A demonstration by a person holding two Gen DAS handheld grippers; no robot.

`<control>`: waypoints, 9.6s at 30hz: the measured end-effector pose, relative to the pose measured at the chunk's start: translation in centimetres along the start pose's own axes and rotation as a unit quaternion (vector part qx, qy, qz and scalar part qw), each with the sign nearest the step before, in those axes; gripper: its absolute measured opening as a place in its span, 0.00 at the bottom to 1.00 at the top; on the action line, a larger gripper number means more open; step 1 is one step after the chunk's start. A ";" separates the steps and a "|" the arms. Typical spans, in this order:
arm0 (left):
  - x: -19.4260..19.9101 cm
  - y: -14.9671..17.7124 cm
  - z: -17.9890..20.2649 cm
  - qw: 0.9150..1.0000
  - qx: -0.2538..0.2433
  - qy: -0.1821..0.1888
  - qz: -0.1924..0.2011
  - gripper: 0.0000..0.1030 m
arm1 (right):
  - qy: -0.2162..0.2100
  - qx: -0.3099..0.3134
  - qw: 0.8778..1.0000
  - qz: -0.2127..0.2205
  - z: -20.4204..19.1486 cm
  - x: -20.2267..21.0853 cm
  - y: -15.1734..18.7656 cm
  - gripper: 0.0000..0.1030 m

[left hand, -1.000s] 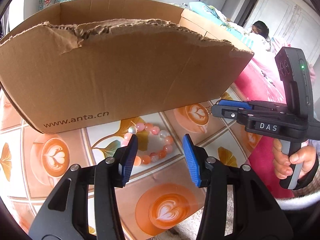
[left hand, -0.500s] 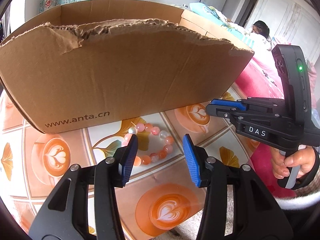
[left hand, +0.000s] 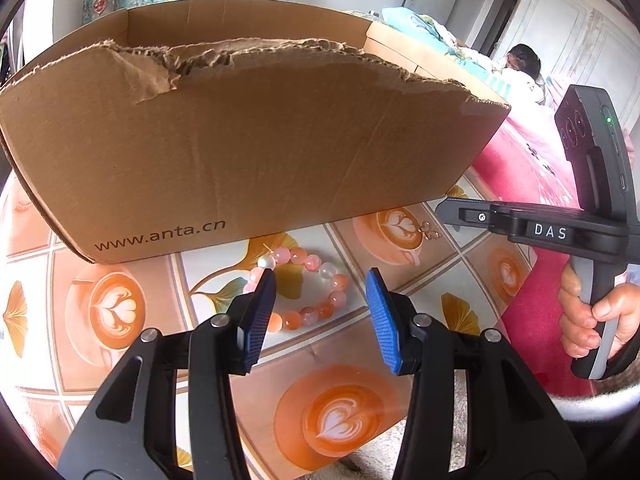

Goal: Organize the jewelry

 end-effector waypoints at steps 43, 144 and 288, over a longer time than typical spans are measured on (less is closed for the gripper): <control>-0.1 -0.1 -0.3 1.000 -0.005 -0.006 0.001 0.44 | 0.075 0.156 0.985 -0.011 -5.3 -0.9 2.4 0.21; -0.5 -0.7 4.1 0.983 -0.100 -0.143 -0.048 0.08 | -0.032 0.080 0.996 0.005 -2.7 1.4 1.1 0.15; 9.4 -1.9 -8.0 0.969 0.243 -0.023 0.036 0.75 | -0.090 -0.011 0.996 0.010 1.4 7.3 -3.4 0.53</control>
Point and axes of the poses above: each gripper's, at about its wrist camera, not at the fingertips, and x roughly against the way its jaws point, z to its right, y to its underside, the point moved 6 cm from there along -x, roughly the way its jaws point, and after that the axes turned 14 degrees about -z, right-handed, at the moved point
